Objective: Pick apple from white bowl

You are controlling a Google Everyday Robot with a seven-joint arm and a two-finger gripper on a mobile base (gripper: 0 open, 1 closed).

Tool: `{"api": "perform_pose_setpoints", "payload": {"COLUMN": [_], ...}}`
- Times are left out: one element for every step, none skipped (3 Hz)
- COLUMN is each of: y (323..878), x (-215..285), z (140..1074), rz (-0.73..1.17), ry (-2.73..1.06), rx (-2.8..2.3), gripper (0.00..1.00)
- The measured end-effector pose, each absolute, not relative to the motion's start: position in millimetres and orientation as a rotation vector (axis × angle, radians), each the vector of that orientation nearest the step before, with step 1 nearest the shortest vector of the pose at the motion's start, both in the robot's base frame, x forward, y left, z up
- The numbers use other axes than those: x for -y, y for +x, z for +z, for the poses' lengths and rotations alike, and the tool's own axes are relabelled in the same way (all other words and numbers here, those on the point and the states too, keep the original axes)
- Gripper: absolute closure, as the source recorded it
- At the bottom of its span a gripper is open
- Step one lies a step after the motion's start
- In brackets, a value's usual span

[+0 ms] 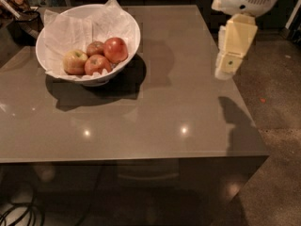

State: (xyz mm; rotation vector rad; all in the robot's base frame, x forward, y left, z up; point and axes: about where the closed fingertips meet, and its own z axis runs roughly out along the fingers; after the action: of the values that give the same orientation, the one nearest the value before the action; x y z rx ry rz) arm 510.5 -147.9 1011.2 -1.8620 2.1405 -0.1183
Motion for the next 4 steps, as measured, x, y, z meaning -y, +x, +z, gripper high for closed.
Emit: {"api": "perform_pose_setpoints", "payload": {"y": [517.0,530.5,555.7,581.9], "x": [142.7,124.3,88.2,44.1], "z": [1014.2,1012.5,1006.1,1002.8], "rz": [-0.129,-0.121,-0.086,-0.087], "ry": [-1.847,-1.881,-1.975,-2.068], "rx": [-2.114,-2.067,-2.008,-1.932], "gripper": [0.00,0.00,0.00,0.00]}}
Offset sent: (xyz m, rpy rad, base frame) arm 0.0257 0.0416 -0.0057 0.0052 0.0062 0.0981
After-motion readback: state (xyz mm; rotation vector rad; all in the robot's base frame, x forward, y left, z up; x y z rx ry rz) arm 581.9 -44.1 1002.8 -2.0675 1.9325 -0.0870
